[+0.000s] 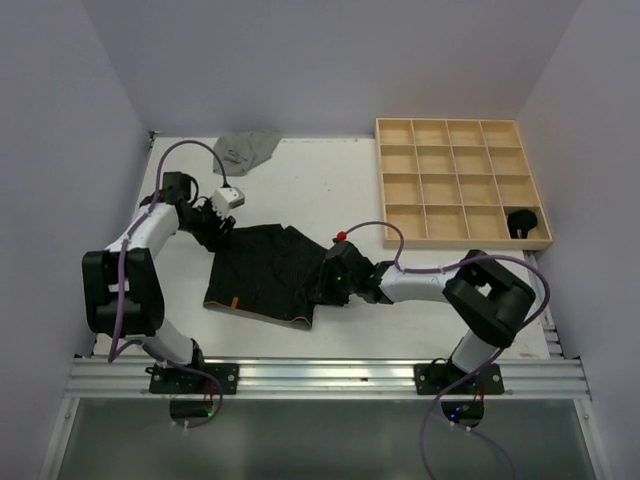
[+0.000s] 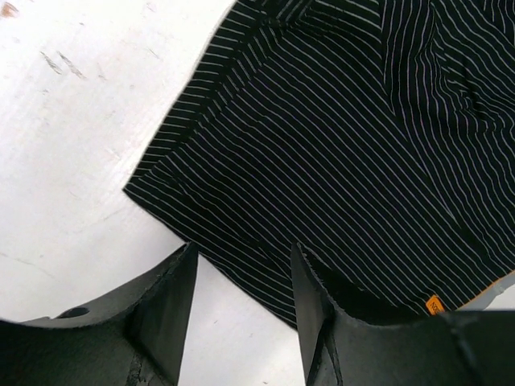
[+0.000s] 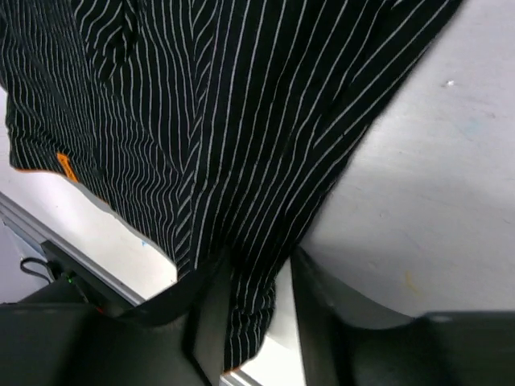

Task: Roll the underwear
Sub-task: Flatten the underwear

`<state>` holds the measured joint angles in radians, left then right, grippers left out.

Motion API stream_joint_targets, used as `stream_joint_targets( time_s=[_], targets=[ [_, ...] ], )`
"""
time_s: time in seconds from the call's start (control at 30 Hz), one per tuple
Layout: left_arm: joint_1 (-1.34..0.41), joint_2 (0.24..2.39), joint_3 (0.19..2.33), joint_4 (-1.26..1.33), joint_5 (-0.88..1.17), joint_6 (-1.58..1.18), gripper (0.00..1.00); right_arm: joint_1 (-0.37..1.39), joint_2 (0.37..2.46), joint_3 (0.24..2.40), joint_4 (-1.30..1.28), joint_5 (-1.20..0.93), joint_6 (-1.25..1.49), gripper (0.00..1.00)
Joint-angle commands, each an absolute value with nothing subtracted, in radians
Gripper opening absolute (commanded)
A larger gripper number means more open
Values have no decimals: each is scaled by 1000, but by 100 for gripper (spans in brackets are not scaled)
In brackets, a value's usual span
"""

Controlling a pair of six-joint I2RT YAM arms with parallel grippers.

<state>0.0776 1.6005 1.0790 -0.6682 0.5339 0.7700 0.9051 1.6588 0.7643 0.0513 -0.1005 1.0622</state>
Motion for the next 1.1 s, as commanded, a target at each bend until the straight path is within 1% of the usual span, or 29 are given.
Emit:
stream_joint_targets(
  time_s=[0.0, 0.03, 0.07, 0.1, 0.13, 0.2, 0.23, 0.33, 0.37, 0.4, 0.43, 0.47, 0.5, 0.53, 0.57, 0.6, 0.63, 0.67, 0.7, 0.73, 0.77, 0.8, 0.83, 0.87, 0.93, 0.97, 1.07],
  targets=[
    [81, 1623, 1054, -631, 552, 775, 53, 901, 1729, 796, 58, -57, 1083, 35],
    [81, 1643, 1055, -630, 540, 772, 49, 891, 1758, 807, 54, -46, 1078, 28],
    [80, 1684, 1060, -630, 535, 767, 47, 867, 1772, 819, 48, -40, 1071, 14],
    [81, 1706, 1071, -624, 525, 759, 41, 852, 1784, 845, 31, -37, 1054, 7],
    [81, 1729, 1081, -623, 523, 744, 39, 835, 1808, 856, 29, -41, 1048, 0],
    [81, 1796, 1129, -605, 522, 715, 34, 789, 1828, 897, 17, -38, 1026, 0],
    [81, 1821, 1152, -594, 519, 675, 27, 775, 1838, 913, 14, -35, 1017, 0],
    [80, 1940, 1290, -587, 532, 603, 17, 727, 1868, 998, -29, -28, 965, 0],
    [81, 2006, 1336, -598, 532, 585, 15, 710, 1881, 1021, -43, -22, 931, 0],
    [81, 2037, 1432, -607, 538, 566, 13, 704, 1887, 1073, -60, -18, 913, 0],
    [81, 2061, 1480, -618, 551, 554, 13, 697, 1894, 1103, -78, -17, 894, 0],
    [81, 2095, 1523, -629, 564, 539, 13, 689, 1904, 1129, -96, -20, 870, 0],
    [81, 2103, 1593, -656, 578, 535, 24, 687, 1904, 1184, -118, -29, 818, 0],
    [81, 2103, 1617, -667, 604, 535, 32, 686, 1902, 1213, -153, -17, 789, 0],
    [81, 2077, 1632, -693, 613, 543, 39, 686, 1895, 1236, -217, -3, 760, 15],
    [81, 2050, 1626, -704, 623, 561, 48, 686, 1853, 1255, -238, 33, 709, 21],
    [81, 2013, 1606, -709, 621, 607, 51, 686, 1827, 1250, -253, 52, 684, 27],
    [83, 1920, 1579, -710, 614, 638, 53, 686, 1791, 1243, -277, 69, 660, 34],
    [83, 1866, 1501, -709, 604, 673, 55, 686, 1729, 1220, -290, 78, 609, 35],
    [83, 1809, 1455, -706, 582, 768, 56, 686, 1698, 1210, -308, 86, 586, 36],
    [83, 1699, 1410, -709, 566, 823, 56, 689, 1671, 1198, -342, 98, 565, 36],
    [83, 1646, 1320, -710, 552, 878, 56, 693, 1646, 1157, -351, 100, 543, 36],
    [83, 1553, 1275, -713, 523, 985, 56, 712, 1596, 1131, -351, 94, 534, 36],
    [83, 1513, 1194, -713, 508, 1035, 56, 727, 1582, 1088, -351, 97, 523, 36],
    [83, 1416, 1128, -716, 489, 1153, 56, 767, 1577, 1059, -351, 119, 522, 36],
    [83, 1395, 1080, -732, 492, 1195, 56, 816, 1585, 1046, -339, 133, 528, 37],
    [81, 1348, 1026, -718, 517, 1264, 56, 900, 1635, 1008, -272, 194, 566, 41]
  ],
)
